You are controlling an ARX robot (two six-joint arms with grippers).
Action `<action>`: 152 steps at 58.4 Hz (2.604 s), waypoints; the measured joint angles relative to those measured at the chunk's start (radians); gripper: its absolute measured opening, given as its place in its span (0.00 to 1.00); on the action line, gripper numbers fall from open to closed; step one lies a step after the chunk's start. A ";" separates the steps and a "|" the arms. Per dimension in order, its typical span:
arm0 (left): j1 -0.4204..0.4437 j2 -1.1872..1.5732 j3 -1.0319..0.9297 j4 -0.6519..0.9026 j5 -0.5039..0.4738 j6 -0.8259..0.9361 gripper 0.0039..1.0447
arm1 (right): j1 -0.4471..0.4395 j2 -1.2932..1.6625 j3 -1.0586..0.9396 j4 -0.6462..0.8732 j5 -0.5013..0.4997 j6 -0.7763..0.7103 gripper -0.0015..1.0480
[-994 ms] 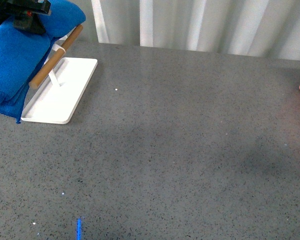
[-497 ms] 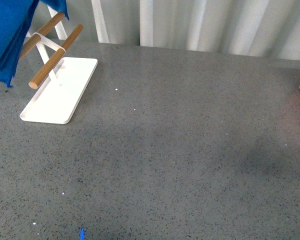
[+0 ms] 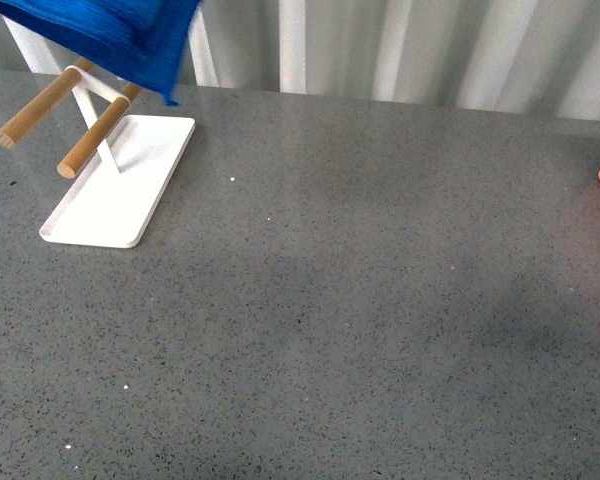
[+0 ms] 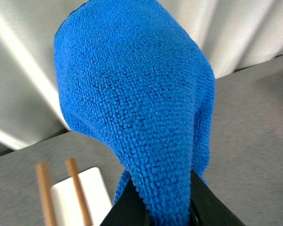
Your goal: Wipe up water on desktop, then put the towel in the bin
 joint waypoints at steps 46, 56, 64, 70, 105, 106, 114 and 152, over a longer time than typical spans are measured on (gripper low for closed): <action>-0.304 0.150 -0.264 0.431 -0.015 -0.346 0.06 | 0.000 0.000 0.000 0.000 0.000 0.000 0.93; -0.308 0.174 -0.263 0.431 -0.031 -0.354 0.06 | -0.165 0.270 0.121 -0.113 -0.350 -0.149 0.93; -0.311 0.174 -0.254 0.431 -0.035 -0.356 0.06 | -0.255 0.636 0.273 0.165 -0.494 -0.159 0.93; -0.309 0.174 -0.248 0.431 -0.038 -0.358 0.06 | -0.228 0.838 0.340 0.267 -0.508 -0.139 0.93; -0.304 0.173 -0.224 0.431 -0.033 -0.414 0.06 | 0.174 1.392 0.378 0.693 -0.480 0.042 0.93; -0.304 0.173 -0.222 0.431 -0.032 -0.418 0.06 | 0.181 1.400 0.379 0.703 -0.477 0.042 0.93; -0.304 0.173 -0.217 0.430 -0.031 -0.435 0.06 | 0.214 1.441 0.398 0.742 -0.461 0.044 0.93; -0.290 0.173 -0.200 0.406 -0.056 -0.485 0.06 | 0.260 1.648 0.487 0.921 -0.446 0.092 0.93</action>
